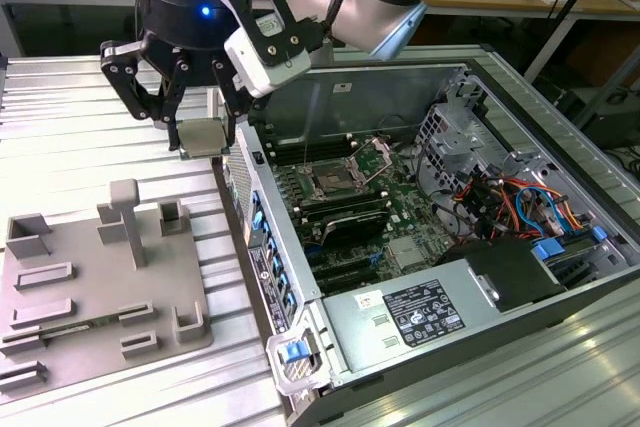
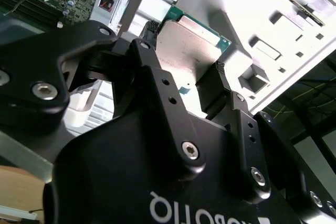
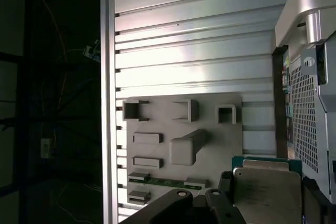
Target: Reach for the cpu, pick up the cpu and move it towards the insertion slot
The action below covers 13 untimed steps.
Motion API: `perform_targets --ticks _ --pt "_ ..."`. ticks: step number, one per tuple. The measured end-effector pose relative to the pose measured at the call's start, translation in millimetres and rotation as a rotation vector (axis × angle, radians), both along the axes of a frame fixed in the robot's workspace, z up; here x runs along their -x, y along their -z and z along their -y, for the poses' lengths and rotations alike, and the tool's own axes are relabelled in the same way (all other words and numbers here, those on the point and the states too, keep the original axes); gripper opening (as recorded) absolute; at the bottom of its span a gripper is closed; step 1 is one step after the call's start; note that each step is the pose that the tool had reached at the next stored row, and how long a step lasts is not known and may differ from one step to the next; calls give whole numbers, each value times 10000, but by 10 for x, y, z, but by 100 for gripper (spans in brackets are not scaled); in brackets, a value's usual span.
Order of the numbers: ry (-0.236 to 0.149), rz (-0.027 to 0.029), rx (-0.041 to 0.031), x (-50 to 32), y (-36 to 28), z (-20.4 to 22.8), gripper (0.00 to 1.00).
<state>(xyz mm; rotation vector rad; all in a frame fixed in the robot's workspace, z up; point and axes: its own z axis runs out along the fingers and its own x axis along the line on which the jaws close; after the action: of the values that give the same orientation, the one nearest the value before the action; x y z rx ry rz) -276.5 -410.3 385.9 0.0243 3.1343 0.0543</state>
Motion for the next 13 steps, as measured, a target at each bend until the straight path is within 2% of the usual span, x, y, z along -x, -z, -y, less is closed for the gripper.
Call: perform_targets --ticks 5,13 --pt "0 1 8 -44 6 -6 55" --pt "0 0 17 -165 9 -71 55"
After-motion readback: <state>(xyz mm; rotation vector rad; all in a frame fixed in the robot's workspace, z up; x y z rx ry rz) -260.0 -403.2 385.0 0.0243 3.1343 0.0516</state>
